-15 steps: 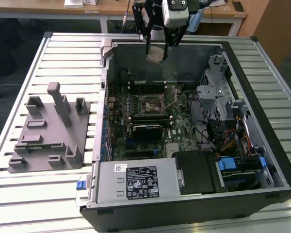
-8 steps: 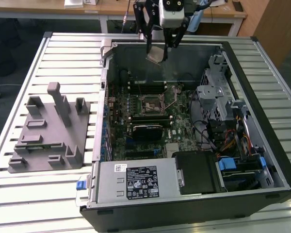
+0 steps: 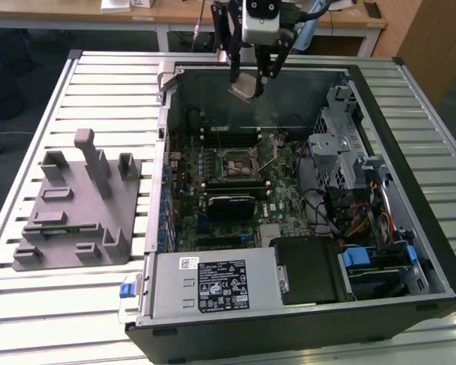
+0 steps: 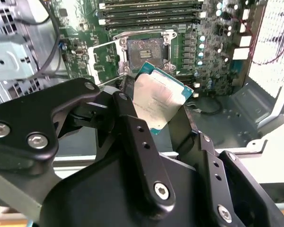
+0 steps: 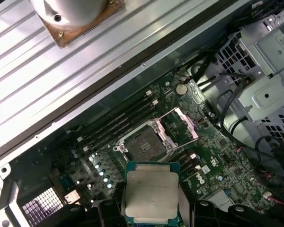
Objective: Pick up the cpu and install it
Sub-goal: 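Place the cpu into insertion slot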
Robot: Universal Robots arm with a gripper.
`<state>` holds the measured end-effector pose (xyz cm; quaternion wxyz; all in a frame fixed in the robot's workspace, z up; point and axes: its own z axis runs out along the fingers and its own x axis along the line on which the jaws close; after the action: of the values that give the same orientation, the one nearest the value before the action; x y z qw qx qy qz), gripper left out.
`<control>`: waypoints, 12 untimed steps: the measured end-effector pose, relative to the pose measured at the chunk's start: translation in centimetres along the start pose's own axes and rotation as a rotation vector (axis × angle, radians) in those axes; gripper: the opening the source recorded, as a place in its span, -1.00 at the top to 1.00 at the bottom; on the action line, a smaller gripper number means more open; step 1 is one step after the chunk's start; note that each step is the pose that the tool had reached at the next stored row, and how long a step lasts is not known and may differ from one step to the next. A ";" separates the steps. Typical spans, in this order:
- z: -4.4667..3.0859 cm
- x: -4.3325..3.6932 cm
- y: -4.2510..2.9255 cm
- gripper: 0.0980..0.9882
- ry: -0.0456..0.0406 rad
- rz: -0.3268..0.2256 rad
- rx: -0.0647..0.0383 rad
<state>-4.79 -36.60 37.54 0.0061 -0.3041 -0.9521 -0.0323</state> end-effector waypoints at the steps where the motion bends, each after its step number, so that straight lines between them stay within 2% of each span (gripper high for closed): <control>1: 0.02 0.00 0.00 0.02 -0.0010 0.017 -0.001; 12: 0.23 0.00 0.00 0.02 -0.0116 0.190 -0.005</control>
<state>-4.79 -36.59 37.30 0.0028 -0.3934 -0.9188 -0.0324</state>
